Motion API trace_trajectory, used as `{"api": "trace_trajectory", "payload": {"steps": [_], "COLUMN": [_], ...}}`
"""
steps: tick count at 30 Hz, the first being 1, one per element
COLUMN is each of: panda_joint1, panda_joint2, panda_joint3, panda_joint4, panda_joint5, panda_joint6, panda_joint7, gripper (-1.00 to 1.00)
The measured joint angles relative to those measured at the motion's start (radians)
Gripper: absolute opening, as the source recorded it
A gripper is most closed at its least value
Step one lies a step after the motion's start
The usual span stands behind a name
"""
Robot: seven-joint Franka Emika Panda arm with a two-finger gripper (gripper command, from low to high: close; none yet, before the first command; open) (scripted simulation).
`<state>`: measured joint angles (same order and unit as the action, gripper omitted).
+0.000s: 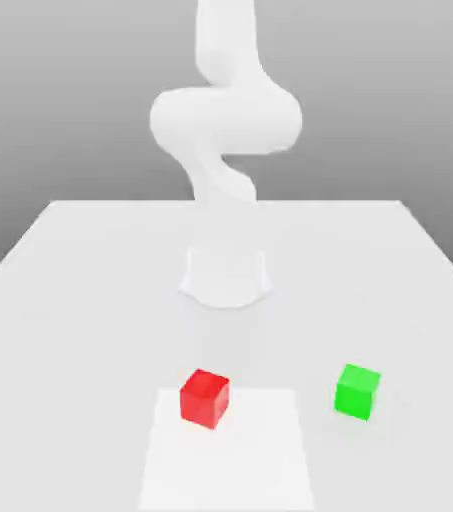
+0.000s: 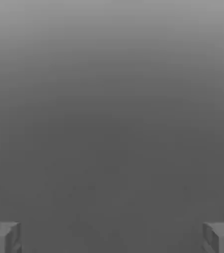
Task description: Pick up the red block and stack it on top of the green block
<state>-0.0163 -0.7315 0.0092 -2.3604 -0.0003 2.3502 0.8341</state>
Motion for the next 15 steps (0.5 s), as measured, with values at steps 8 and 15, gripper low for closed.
{"api": "trace_trajectory", "payload": {"steps": [8, 15], "panda_joint1": [-0.056, -0.095], "panda_joint2": [0.265, 0.521], "panda_joint3": [0.027, 0.037], "panda_joint4": [-0.222, -0.428], "panda_joint5": [-0.003, -0.001], "panda_joint6": [0.189, 0.368], "panda_joint7": [0.132, 0.253], "gripper": [0.00, 0.00]}}
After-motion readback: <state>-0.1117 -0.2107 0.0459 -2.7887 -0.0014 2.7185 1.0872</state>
